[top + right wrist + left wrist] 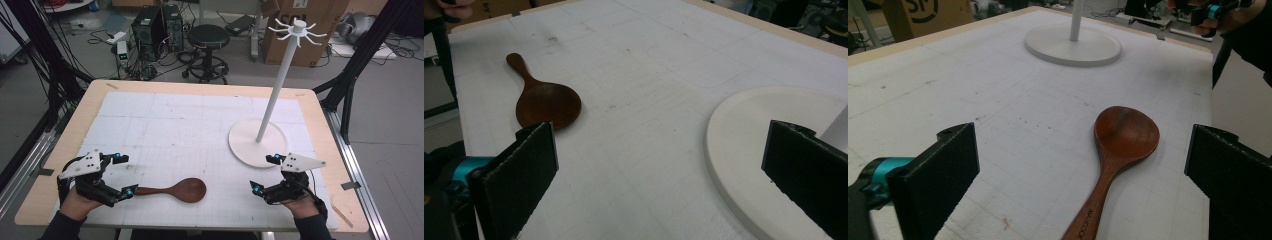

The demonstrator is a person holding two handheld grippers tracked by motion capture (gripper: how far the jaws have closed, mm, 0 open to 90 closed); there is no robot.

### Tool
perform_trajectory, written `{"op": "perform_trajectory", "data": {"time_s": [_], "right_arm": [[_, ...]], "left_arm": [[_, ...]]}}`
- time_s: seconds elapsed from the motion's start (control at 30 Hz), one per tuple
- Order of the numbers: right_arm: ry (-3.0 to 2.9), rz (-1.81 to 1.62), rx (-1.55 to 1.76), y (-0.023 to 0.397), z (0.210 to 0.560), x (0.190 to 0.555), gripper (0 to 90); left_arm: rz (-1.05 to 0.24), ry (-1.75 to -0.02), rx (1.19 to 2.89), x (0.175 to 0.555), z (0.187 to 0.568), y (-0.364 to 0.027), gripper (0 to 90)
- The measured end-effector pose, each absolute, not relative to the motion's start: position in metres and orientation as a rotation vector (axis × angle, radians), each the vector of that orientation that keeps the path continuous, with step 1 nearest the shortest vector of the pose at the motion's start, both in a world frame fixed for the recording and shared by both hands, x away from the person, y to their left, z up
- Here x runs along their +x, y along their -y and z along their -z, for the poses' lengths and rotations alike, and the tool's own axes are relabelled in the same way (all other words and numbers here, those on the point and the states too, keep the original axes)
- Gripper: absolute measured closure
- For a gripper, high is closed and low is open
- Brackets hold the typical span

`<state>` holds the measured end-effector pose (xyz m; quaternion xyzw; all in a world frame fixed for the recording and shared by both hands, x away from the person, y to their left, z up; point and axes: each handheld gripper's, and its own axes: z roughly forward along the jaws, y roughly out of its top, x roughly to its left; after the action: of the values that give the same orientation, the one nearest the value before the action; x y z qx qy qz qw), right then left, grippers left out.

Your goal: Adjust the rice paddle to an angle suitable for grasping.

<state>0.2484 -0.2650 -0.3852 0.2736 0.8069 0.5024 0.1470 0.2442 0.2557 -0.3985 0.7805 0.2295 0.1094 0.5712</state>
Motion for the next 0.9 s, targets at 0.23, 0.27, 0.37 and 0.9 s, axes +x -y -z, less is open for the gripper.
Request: {"op": "perform_trajectory", "data": {"time_s": [0.23, 0.27, 0.37, 0.9], "right_arm": [[-2.346, -1.434, 0.776, 0.264, 0.389, 0.250, 0.3], [-2.346, -1.434, 0.776, 0.264, 0.389, 0.250, 0.3], [-2.340, -1.430, 0.768, 0.265, 0.387, 0.247, 0.3], [-2.330, -1.433, 0.767, 0.274, 0.382, 0.242, 0.3]], "left_arm": [[-0.257, -0.540, 1.831, 0.243, 0.398, -0.258, 1.7], [-0.254, -0.535, 1.823, 0.243, 0.397, -0.257, 1.7], [-0.255, -0.511, 1.834, 0.243, 0.395, -0.254, 1.7], [-0.240, -0.412, 2.064, 0.253, 0.388, -0.242, 1.7]]}}
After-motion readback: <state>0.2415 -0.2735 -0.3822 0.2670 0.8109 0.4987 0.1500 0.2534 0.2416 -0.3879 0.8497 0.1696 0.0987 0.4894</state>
